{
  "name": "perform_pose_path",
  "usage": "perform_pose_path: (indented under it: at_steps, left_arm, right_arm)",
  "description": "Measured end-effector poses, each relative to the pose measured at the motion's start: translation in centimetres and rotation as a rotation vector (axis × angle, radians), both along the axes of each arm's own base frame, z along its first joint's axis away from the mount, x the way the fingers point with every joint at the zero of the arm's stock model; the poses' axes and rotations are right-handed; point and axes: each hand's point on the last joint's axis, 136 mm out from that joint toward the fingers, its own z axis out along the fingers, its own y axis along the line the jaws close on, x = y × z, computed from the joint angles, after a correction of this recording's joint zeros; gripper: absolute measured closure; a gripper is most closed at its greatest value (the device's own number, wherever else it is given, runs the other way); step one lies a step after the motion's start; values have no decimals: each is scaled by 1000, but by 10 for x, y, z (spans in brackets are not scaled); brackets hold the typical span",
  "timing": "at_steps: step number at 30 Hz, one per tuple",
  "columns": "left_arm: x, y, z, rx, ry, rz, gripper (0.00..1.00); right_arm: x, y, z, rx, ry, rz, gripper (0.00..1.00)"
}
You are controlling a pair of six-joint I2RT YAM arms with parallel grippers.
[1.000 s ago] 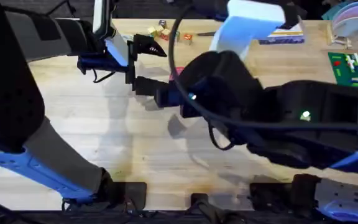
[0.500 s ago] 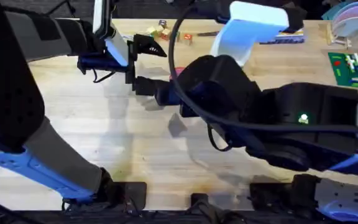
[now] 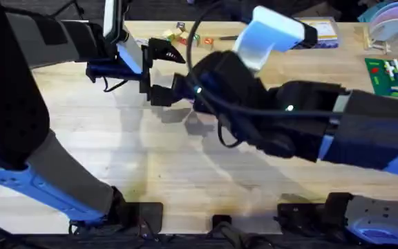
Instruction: Unzip the bag, pick up the pens from the table one at a time and place them inside, then zip the bag closed.
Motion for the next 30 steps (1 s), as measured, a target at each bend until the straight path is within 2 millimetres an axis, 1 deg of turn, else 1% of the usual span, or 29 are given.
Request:
perform_pose_path:
  at_steps: [4, 7, 10, 17, 22, 26, 30]
  left_arm:
    - [0, 0, 0, 0, 0, 0, 7]
    - [0, 0, 0, 0, 0, 0, 7]
    - [0, 0, 0, 0, 0, 0, 8]
    - [0, 0, 0, 0, -1, 0, 7]
    - [0, 0, 0, 0, -1, 0, 7]
    - [0, 0, 0, 0, -1, 0, 7]
    - [0, 0, 0, 0, -1, 0, 7]
  right_arm:
    - [14, -3, 2, 76, 16, -35, 3]
    - [21, -7, -7, 96, 52, -47, 3]
    - [23, -6, -16, 100, 82, -46, 3]
    - [25, -2, -28, 97, 109, -42, 3]
    - [30, 0, -47, 70, 132, -52, 7]
    - [42, 0, -58, 76, 127, -73, 24]
    - [57, -4, -60, 96, 109, -99, 59]
